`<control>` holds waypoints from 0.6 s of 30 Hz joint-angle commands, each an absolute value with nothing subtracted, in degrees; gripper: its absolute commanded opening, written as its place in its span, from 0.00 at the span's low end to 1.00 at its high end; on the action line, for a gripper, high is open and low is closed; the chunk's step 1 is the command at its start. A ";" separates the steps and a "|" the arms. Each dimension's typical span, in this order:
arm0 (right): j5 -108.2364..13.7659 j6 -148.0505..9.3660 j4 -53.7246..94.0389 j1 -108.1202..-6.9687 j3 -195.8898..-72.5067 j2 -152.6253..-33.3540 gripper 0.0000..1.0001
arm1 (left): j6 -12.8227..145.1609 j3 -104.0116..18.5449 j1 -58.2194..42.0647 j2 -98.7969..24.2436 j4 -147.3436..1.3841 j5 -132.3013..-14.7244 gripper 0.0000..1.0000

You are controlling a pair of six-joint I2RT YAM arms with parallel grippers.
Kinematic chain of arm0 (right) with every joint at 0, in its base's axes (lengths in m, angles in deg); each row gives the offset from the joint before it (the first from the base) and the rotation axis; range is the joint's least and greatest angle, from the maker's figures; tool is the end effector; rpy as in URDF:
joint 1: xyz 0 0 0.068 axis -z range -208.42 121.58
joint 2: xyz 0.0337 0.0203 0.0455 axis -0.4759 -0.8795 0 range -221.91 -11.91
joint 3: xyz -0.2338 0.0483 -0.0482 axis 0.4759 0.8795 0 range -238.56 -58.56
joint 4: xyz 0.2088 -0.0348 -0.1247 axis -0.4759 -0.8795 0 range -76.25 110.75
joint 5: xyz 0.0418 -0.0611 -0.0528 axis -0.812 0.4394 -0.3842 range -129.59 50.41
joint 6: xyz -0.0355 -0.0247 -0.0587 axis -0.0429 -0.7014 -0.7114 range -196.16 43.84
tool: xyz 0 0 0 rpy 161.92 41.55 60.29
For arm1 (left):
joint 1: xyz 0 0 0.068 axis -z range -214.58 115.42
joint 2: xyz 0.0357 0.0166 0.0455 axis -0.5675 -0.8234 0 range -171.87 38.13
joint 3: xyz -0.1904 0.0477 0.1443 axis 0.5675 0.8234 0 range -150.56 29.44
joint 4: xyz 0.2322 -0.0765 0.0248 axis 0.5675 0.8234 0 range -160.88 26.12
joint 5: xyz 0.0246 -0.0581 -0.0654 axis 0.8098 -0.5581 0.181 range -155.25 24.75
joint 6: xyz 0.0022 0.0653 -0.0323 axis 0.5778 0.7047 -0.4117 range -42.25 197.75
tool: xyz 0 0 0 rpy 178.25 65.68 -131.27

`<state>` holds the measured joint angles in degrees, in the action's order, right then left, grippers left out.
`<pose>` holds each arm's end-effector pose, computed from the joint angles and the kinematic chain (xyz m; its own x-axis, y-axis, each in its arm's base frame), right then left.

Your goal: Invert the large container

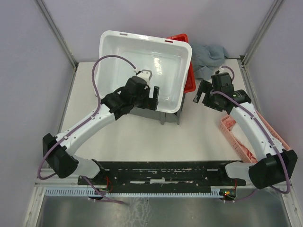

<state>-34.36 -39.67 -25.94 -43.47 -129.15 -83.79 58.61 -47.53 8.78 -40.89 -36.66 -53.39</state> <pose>0.2589 0.0640 0.2905 -0.6955 0.4262 -0.5785 0.2661 0.9006 0.3435 0.2362 -0.2058 0.3159 -0.5871 0.1130 -0.8016 0.3798 0.9129 -0.1495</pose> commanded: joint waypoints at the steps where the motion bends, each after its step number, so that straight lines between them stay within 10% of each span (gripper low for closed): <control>1: -35.91 -40.31 -22.70 -44.44 -131.20 -86.23 0.99 | 54.16 -48.88 3.77 -43.10 -35.15 -52.51 0.99; 18: -40.21 -35.45 -17.87 -47.64 -127.11 -96.09 0.99 | 51.51 -42.89 -17.52 -40.33 -30.29 -51.70 0.99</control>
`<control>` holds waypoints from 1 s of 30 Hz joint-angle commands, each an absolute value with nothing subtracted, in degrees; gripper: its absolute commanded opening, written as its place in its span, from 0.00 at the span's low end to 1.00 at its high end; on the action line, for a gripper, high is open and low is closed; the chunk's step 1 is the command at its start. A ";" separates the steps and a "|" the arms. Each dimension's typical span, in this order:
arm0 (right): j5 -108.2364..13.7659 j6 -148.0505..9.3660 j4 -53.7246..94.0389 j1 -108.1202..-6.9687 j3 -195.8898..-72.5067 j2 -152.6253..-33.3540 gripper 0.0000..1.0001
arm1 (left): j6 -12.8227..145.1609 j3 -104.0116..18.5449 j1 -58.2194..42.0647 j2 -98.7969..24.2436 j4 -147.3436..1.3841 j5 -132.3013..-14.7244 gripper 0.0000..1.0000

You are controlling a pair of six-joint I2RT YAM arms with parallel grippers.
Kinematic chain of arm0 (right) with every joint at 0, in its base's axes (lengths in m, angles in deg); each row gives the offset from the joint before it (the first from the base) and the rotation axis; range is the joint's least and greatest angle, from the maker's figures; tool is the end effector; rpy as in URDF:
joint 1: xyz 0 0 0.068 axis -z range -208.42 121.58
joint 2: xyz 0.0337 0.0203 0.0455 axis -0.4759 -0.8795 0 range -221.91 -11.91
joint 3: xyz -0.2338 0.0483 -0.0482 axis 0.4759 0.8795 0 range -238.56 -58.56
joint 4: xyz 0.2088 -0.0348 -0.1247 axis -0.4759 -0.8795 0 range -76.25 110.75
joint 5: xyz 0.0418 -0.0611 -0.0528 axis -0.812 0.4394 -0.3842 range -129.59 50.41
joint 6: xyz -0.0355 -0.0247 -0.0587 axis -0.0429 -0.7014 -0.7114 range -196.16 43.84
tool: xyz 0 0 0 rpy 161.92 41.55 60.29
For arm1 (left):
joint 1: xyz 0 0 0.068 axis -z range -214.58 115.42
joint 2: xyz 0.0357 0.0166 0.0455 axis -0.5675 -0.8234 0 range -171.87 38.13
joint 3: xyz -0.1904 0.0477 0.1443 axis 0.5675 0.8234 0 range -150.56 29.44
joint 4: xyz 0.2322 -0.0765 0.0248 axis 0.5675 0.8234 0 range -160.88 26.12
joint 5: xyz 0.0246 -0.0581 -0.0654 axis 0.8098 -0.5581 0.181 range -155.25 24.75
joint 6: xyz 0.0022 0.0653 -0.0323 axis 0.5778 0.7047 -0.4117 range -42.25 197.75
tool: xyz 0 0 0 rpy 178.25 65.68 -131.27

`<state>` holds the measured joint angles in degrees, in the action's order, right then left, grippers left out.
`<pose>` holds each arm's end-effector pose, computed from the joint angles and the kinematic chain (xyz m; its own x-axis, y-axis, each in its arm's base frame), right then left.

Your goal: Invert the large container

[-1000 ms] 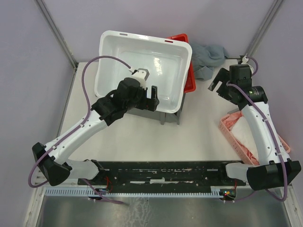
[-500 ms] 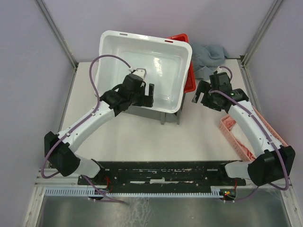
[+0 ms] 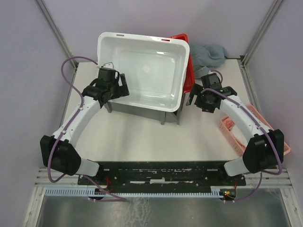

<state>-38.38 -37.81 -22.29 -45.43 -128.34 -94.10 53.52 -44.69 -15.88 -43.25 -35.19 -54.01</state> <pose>0.2875 0.0867 0.2436 -0.7920 0.4063 -0.4556 0.2683 0.9020 0.3381 0.3036 -0.0902 0.2844 -0.6619 -0.2010 -0.7222 -0.1014 0.9785 -0.1794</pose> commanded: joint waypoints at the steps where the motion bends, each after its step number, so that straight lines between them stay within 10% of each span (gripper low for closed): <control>1: -40.79 -35.01 -17.14 -48.33 -127.02 -97.18 0.99 | 51.66 -42.59 -17.67 -39.71 -30.03 -51.70 0.99; 30: -47.76 -39.72 -12.97 -71.72 -151.55 -123.42 0.99 | 56.67 -50.18 -17.97 -31.55 -27.73 -54.93 0.99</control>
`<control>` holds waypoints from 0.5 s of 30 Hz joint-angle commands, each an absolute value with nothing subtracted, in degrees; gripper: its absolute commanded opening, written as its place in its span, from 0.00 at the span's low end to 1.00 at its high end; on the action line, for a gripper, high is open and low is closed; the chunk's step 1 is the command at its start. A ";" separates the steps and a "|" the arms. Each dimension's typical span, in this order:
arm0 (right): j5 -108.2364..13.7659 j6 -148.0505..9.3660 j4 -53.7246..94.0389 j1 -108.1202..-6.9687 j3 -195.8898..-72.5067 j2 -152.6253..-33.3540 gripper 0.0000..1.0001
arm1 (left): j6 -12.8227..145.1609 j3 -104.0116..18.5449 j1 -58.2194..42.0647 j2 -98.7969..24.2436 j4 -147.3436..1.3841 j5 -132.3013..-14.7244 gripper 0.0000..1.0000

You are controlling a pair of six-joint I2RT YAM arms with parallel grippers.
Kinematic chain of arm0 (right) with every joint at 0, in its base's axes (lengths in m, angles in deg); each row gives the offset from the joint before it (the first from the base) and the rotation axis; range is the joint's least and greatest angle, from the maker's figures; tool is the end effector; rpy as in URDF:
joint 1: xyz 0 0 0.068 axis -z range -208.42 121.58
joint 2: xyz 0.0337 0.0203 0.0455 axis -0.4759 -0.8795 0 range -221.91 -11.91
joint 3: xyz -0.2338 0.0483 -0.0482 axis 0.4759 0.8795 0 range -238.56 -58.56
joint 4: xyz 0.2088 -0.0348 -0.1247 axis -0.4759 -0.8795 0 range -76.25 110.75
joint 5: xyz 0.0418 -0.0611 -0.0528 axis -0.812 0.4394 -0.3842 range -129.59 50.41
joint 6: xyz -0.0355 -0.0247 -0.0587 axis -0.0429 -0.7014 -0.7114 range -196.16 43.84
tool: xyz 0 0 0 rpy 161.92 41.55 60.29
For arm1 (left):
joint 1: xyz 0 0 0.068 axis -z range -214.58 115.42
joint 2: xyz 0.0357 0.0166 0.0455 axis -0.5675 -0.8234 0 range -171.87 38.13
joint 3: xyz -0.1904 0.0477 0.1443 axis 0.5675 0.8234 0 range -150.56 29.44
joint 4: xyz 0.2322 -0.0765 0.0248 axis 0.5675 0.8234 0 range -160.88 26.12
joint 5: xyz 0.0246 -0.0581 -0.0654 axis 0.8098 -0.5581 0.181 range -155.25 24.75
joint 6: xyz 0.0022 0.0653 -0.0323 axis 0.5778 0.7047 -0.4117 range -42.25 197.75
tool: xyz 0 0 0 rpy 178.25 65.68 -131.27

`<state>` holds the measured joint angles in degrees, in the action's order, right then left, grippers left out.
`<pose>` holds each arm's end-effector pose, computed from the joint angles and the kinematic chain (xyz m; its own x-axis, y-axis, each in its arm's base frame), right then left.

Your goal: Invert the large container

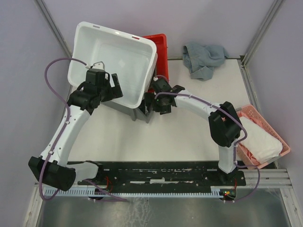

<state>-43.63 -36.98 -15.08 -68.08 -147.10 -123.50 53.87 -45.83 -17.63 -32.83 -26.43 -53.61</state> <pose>0.3120 0.2643 0.1815 -0.9308 0.0469 -0.3625 -0.0989 0.9225 0.3732 0.2606 -0.0666 0.3254 -0.6196 -0.2257 -0.7518 -0.1235 0.9739 -0.1906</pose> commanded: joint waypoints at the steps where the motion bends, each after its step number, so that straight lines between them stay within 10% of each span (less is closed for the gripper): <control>1: -47.13 -40.29 -14.08 -71.90 -151.90 -123.13 0.99 | 56.96 -50.52 -17.97 -31.69 -28.17 -55.85 0.99; 15: -27.42 -52.87 -21.61 -65.42 -152.60 -106.04 0.99 | 57.21 -61.40 -6.55 -34.00 -33.31 -58.18 0.96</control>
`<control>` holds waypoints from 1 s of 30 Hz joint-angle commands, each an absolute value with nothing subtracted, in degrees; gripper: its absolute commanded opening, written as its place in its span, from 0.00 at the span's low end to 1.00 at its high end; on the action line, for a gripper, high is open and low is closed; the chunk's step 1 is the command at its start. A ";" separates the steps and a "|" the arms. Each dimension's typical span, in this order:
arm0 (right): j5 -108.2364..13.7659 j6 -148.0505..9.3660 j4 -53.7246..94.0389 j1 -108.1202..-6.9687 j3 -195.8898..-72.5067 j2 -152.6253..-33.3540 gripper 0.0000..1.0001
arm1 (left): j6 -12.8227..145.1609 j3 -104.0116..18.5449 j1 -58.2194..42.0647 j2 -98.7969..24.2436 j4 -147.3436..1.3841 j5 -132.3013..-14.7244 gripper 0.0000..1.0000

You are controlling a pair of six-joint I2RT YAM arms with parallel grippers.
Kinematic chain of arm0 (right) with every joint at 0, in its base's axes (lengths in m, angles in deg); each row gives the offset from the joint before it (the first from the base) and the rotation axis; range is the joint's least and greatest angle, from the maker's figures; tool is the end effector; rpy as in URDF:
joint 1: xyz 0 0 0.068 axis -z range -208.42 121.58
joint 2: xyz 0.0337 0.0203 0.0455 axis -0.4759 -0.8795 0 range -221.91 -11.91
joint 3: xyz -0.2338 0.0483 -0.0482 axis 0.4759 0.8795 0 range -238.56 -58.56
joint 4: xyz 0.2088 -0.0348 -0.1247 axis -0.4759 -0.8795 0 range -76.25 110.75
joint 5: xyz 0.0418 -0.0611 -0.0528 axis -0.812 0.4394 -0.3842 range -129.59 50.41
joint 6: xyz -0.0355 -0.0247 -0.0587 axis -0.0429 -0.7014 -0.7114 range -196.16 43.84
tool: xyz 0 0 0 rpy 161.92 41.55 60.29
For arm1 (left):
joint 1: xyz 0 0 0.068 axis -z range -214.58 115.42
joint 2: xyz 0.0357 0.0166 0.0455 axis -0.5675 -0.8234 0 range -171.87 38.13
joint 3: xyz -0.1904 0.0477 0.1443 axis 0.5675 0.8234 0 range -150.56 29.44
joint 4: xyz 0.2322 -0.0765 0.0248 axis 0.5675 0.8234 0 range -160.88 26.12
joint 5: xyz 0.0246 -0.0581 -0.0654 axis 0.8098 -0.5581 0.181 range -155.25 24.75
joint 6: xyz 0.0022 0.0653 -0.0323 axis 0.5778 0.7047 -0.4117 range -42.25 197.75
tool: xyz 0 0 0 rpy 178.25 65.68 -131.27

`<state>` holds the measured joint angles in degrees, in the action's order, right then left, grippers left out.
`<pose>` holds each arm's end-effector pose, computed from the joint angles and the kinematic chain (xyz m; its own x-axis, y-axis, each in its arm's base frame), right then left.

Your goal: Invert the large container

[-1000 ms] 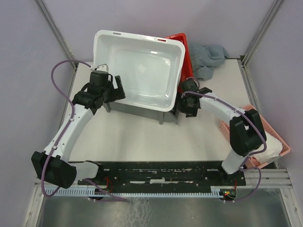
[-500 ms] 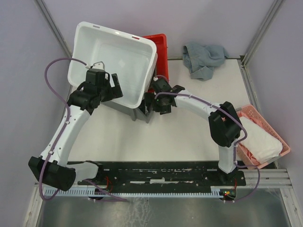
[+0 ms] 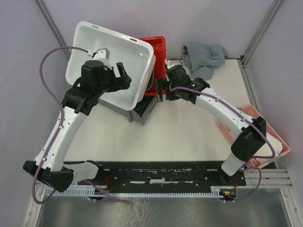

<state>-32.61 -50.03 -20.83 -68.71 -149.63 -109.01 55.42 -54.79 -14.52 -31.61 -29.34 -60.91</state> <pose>0.2888 0.2353 0.2819 -0.7609 -0.0721 -0.6448 -0.2720 0.9377 0.2162 0.2502 -0.0864 0.3868 -0.5009 -0.2205 -0.8370 0.0954 0.9471 -0.3066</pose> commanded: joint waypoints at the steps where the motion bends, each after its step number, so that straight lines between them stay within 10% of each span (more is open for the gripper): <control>1: -27.37 -52.46 -21.30 -64.50 -153.14 -105.93 0.99 | 57.55 -62.91 -3.86 -35.48 -33.55 -56.52 0.96; 15: -37.33 -41.49 -19.77 -54.18 -154.80 -105.58 0.99 | 60.41 -60.76 -0.56 -45.59 -44.20 -55.90 0.90; 30: -41.15 -42.58 -22.73 -49.84 -158.70 -101.89 0.99 | 68.69 -55.75 -0.57 -41.55 -45.66 -57.51 0.03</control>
